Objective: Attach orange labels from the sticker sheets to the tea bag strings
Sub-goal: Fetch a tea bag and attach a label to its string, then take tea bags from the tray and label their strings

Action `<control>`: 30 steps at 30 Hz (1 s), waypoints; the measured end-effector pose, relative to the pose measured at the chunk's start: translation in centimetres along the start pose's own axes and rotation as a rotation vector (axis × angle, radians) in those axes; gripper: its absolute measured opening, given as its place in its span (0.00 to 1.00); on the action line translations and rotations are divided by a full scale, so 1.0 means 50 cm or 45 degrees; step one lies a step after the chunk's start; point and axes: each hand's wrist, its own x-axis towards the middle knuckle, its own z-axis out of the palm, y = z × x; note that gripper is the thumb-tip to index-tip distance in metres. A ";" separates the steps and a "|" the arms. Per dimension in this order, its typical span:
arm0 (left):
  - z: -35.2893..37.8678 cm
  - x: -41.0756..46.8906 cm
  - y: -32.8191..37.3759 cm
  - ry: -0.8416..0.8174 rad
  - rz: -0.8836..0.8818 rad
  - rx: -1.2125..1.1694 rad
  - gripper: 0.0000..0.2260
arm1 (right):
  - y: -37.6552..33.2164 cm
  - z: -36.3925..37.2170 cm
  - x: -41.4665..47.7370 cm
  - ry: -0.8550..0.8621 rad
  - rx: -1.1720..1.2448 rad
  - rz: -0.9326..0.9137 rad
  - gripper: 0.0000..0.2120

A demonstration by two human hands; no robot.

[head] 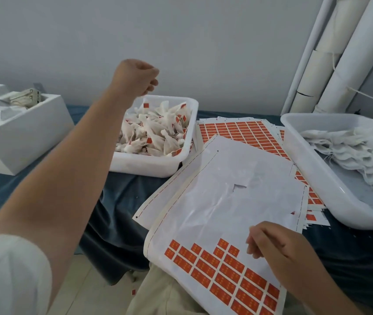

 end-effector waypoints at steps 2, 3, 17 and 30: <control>0.024 -0.048 0.001 -0.030 0.083 0.095 0.07 | -0.004 -0.001 0.001 0.001 0.002 0.018 0.22; 0.038 -0.079 0.001 -0.052 0.126 0.143 0.06 | -0.007 -0.003 0.001 -0.003 0.004 0.032 0.22; 0.262 -0.592 -0.107 -0.865 0.197 0.318 0.05 | 0.006 -0.134 0.013 0.448 0.216 0.172 0.10; 0.282 -0.600 -0.108 -1.099 0.282 0.471 0.13 | 0.244 -0.543 0.198 -0.052 -1.363 1.228 0.17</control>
